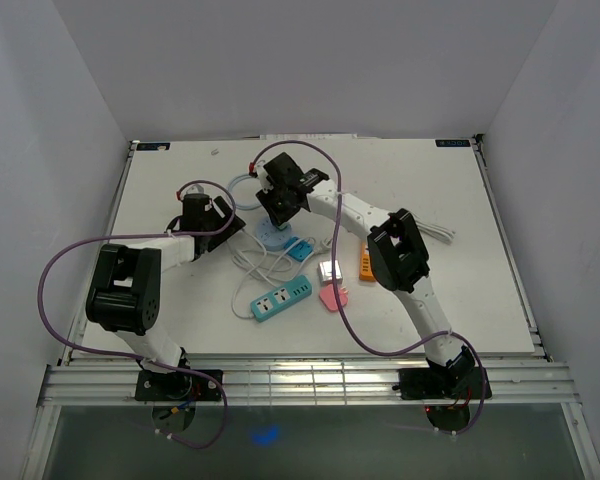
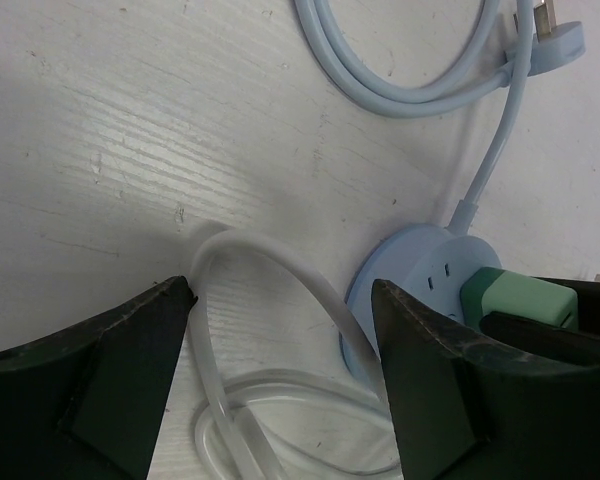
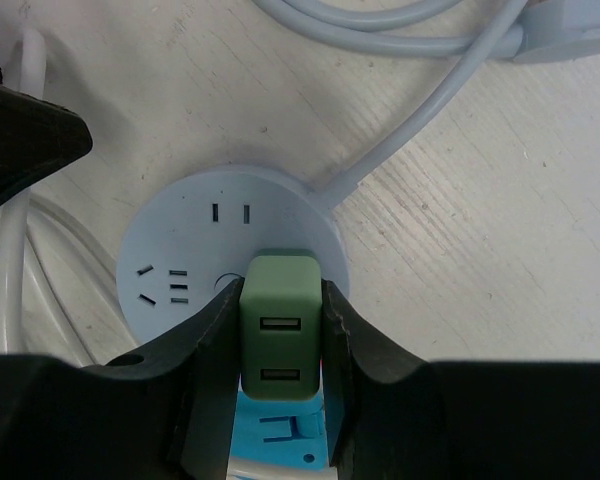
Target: Insert the plug
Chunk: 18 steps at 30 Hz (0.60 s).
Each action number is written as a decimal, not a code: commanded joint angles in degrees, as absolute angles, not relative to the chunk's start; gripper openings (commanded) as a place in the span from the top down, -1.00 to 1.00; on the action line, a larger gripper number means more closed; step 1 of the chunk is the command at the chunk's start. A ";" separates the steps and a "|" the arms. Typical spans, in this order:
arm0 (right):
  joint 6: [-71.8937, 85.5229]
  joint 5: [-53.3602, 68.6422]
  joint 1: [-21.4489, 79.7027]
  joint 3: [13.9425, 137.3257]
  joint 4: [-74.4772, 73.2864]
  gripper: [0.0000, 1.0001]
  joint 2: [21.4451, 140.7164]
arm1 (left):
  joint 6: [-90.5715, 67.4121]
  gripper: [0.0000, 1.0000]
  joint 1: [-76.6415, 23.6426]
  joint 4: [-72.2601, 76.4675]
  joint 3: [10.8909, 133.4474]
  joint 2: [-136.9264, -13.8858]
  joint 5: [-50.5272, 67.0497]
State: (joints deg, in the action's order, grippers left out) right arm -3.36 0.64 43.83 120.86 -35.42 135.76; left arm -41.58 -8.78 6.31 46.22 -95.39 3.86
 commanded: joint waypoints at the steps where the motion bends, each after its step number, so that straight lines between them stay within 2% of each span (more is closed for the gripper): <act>1: -1.76 -2.55 43.51 118.90 -42.89 0.85 138.69 | -40.96 -0.72 -9.32 3.70 48.60 -94.40 3.79; 4: -1.14 -3.51 43.42 120.67 -42.63 0.79 137.46 | -41.04 -0.75 -9.14 2.03 49.74 -93.35 3.34; 8: -1.14 -5.10 43.24 122.96 -41.93 0.22 136.32 | -40.96 -0.77 -9.05 0.53 50.36 -91.59 2.81; 13: -1.05 -5.54 42.63 123.05 -39.64 0.04 134.56 | -40.61 -0.82 -8.96 0.26 49.92 -89.74 2.64; 16: -1.67 -3.88 42.63 123.66 -39.11 -0.25 133.07 | -40.17 -0.86 -8.70 -1.76 50.36 -89.03 2.37; 17: -1.93 -3.61 42.63 123.40 -38.15 -0.40 132.54 | -40.08 -0.88 -8.61 -2.02 50.62 -88.86 2.37; 18: -2.02 -3.60 42.54 122.88 -37.71 -0.44 131.32 | -39.99 -0.90 -8.61 -2.63 50.89 -88.42 2.29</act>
